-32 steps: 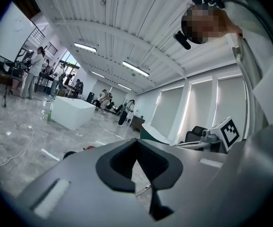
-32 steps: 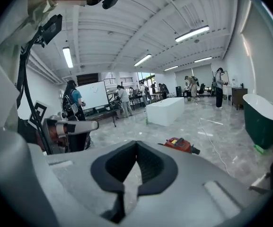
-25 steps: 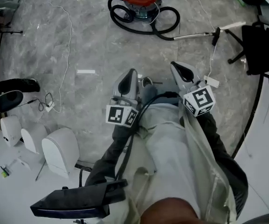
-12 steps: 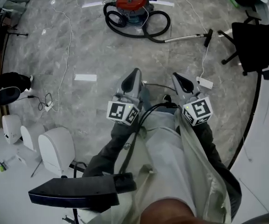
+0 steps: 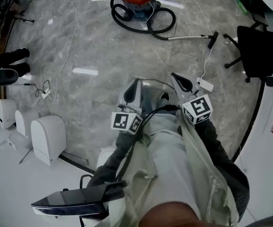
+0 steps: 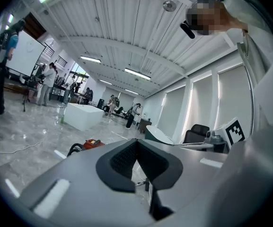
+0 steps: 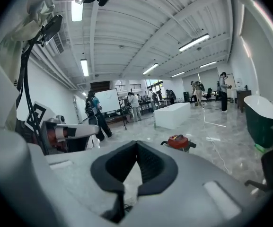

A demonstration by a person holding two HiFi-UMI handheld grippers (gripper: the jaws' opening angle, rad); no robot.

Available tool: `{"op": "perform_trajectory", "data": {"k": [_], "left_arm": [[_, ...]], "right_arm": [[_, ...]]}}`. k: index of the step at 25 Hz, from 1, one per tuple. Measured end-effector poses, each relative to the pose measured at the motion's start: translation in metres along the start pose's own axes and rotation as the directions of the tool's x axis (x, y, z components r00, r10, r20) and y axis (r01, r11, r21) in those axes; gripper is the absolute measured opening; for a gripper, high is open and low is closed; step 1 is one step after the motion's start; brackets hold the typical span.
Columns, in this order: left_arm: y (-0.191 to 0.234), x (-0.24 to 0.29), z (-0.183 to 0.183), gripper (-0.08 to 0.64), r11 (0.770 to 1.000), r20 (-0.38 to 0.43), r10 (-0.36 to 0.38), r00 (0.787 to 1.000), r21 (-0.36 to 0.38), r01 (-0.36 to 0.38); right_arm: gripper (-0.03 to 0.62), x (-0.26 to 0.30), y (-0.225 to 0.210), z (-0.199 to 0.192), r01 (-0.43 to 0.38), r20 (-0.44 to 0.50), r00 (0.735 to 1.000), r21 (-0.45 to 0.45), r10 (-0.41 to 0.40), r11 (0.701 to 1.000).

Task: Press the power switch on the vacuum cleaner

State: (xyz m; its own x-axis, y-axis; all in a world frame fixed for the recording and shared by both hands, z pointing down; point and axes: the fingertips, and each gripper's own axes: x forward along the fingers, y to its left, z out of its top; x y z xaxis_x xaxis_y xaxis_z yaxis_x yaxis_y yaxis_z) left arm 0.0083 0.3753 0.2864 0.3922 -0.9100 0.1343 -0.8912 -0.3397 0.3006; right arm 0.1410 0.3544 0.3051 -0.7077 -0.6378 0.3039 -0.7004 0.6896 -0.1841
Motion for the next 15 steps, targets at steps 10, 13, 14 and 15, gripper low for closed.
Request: {"op": "perform_trajectory", "data": {"k": [10, 13, 14, 15], "left_arm": [[0.019, -0.009, 0.022, 0.003, 0.999, 0.006, 0.033, 0.999, -0.004, -0.033], [0.018, -0.003, 0.023, 0.003, 1.0, 0.002, 0.0, 1.0, 0.0, 0.0], [0.02, 0.0, 0.024, 0.003, 1.0, 0.003, -0.01, 1.0, 0.002, 0.01], [0.021, 0.002, 0.024, 0.003, 1.0, 0.004, -0.019, 1.0, 0.005, 0.019]], "right_arm": [[0.002, 0.006, 0.021, 0.028, 0.001, 0.061, 0.998, -0.024, 0.001, 1.0], [0.002, 0.006, 0.019, 0.03, 0.02, 0.065, 0.998, -0.019, -0.018, 1.0], [0.002, 0.007, 0.019, 0.033, 0.025, 0.068, 0.997, -0.018, -0.024, 1.0], [0.002, 0.008, 0.02, 0.035, 0.029, 0.071, 0.997, -0.019, -0.028, 0.999]]}}
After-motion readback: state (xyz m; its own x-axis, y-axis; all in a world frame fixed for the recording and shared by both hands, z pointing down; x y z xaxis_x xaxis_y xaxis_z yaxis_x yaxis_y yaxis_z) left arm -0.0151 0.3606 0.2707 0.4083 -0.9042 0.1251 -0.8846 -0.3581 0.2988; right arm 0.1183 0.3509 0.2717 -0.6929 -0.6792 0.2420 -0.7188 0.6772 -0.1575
